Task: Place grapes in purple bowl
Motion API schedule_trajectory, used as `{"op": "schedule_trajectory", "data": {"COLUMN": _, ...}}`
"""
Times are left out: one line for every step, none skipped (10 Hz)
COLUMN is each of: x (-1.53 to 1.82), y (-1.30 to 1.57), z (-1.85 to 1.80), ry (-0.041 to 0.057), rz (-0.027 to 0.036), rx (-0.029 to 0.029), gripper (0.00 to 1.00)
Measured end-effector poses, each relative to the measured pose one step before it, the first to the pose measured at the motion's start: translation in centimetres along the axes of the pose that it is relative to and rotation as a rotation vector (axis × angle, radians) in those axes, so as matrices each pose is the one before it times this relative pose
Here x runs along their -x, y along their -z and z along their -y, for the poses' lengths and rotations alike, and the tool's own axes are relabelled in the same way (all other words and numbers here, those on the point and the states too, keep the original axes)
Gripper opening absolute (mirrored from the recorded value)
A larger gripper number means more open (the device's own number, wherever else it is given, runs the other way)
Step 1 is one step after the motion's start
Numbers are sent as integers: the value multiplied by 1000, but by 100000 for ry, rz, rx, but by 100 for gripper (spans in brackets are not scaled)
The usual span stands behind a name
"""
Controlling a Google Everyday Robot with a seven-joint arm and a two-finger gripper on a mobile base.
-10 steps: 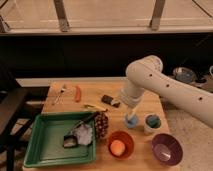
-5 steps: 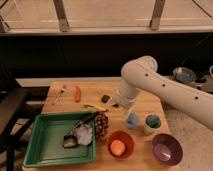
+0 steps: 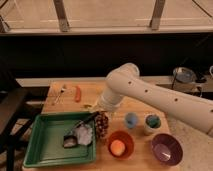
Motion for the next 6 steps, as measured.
{"op": "schedule_trajectory", "data": {"x": 147, "y": -2177, "z": 605, "ry": 3688, "rz": -523, "rx": -692, "gripper": 65}}
{"op": "schedule_trajectory", "data": {"x": -83, "y": -853, "z": 81, "ry": 756, "rz": -292, "rx": -538, "gripper": 65}}
{"op": "schedule_trajectory", "data": {"x": -367, "y": -667, "z": -201, "ry": -701, "rz": -749, "rx": -201, "gripper": 65}}
{"op": "schedule_trajectory", "data": {"x": -396, "y": -256, "z": -433, "ry": -1119, "rz": -656, "rx": 27, "gripper": 65}}
{"op": "schedule_trajectory", "data": {"x": -574, "y": -19, "z": -1010, "ry": -1637, "rz": -1071, "rx": 566, "gripper": 65}}
{"op": "schedule_trajectory", "data": {"x": -537, "y": 216, "z": -901, "ry": -1470, "rz": -1101, "rx": 560, "gripper": 65}}
